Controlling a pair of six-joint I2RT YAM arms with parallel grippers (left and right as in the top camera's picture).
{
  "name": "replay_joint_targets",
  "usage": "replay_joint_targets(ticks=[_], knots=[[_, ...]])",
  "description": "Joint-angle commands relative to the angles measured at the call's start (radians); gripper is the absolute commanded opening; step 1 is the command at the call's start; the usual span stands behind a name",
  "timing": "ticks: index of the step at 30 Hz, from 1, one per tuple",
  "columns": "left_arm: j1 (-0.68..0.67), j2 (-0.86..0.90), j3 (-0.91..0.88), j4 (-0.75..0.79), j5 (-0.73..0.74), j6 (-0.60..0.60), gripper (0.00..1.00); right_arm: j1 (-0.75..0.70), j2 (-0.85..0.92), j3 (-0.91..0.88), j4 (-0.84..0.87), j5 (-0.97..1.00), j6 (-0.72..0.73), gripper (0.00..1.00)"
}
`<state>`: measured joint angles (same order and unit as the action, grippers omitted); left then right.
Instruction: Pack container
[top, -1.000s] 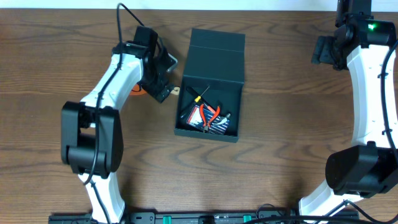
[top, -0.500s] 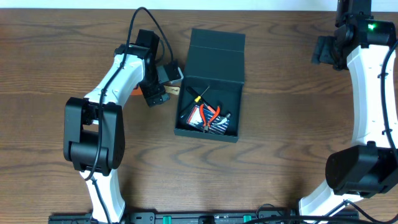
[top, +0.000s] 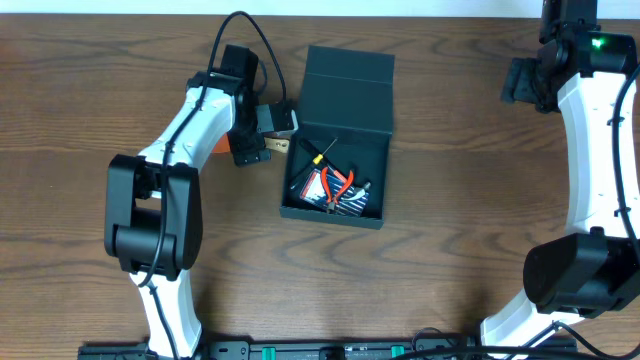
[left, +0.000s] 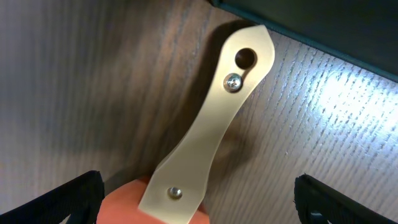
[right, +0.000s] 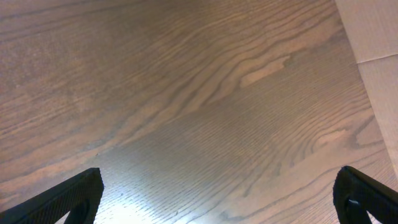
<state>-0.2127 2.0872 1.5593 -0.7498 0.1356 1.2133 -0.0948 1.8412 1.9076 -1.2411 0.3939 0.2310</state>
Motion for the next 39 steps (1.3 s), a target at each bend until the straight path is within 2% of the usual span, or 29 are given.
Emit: replay_joint_targets(ticks=[1,8,13,16,23,39], knots=[[-0.003,0.052,-0.005,0.0,0.015,0.027,0.97,-0.002,-0.005,0.014,-0.001,0.013,0.008,0.99],[-0.003,0.098,-0.005,0.005,0.014,0.025,1.0,-0.002,-0.005,0.014,-0.001,0.013,0.008,0.99],[-0.003,0.097,-0.005,0.06,0.015,-0.1,0.99,-0.002,-0.005,0.014,-0.001,0.013,0.008,0.99],[-0.003,0.097,-0.005,0.064,0.019,-0.099,0.98,-0.002,-0.005,0.014,-0.001,0.013,0.008,0.99],[0.0,0.097,-0.005,0.052,0.063,-0.002,0.98,-0.002,-0.005,0.014,-0.001,0.013,0.008,0.99],[0.018,0.146,-0.005,0.027,0.066,0.048,0.99,-0.002,-0.005,0.014,-0.001,0.013,0.008,0.99]])
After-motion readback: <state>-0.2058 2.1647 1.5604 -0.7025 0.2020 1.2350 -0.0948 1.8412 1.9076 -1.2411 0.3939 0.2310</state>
